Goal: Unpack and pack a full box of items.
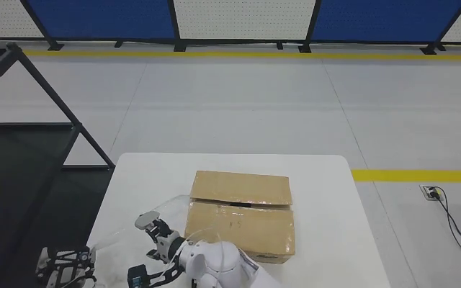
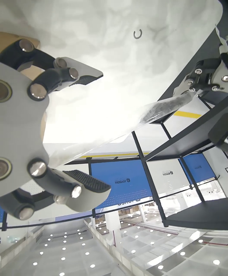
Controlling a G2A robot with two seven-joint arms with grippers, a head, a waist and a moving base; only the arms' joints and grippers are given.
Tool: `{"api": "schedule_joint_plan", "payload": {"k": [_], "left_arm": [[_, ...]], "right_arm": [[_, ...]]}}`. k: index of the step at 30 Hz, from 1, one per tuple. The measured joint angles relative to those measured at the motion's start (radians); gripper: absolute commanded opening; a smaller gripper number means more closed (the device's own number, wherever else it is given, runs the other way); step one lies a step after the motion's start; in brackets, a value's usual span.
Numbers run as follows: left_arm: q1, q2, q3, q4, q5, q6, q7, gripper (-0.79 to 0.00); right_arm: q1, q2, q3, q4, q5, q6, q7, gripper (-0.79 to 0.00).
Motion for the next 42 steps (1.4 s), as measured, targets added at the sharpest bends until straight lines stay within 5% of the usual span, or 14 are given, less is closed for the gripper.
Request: {"api": "schedule_joint_plan", "payload": {"k": [5, 7, 10, 20, 28, 42], "left_arm": [[-0.001, 0.001, 0.0, -0.003, -0.011, -0.015, -0.015, 0.0], [0.0, 0.002, -0.002, -0.005, -0.016, -0.022, -0.015, 0.0], [0.003, 0.003, -0.003, -0.007, -0.018, -0.025, -0.017, 0.0], [0.01, 0.005, -0.005, -0.014, -0.035, -0.037, -0.008, 0.0], [0.009, 0.007, -0.006, -0.015, -0.036, -0.036, -0.006, 0.0], [-0.025, 0.008, -0.023, 0.01, -0.084, 0.003, -0.056, 0.0]], "right_arm": [[-0.005, -0.014, -0.032, 0.017, -0.038, 0.117, 0.079, -0.046], [-0.002, -0.019, -0.041, 0.028, -0.056, 0.152, 0.103, -0.394], [0.009, -0.029, -0.056, 0.048, -0.076, 0.187, 0.137, -0.511], [0.069, -0.07, -0.1, 0.134, -0.108, 0.206, 0.23, -0.557], [0.092, -0.093, -0.112, 0.177, -0.111, 0.222, 0.242, -0.785], [0.099, -0.119, -0.078, 0.202, -0.072, 0.274, 0.255, -0.785]]}}
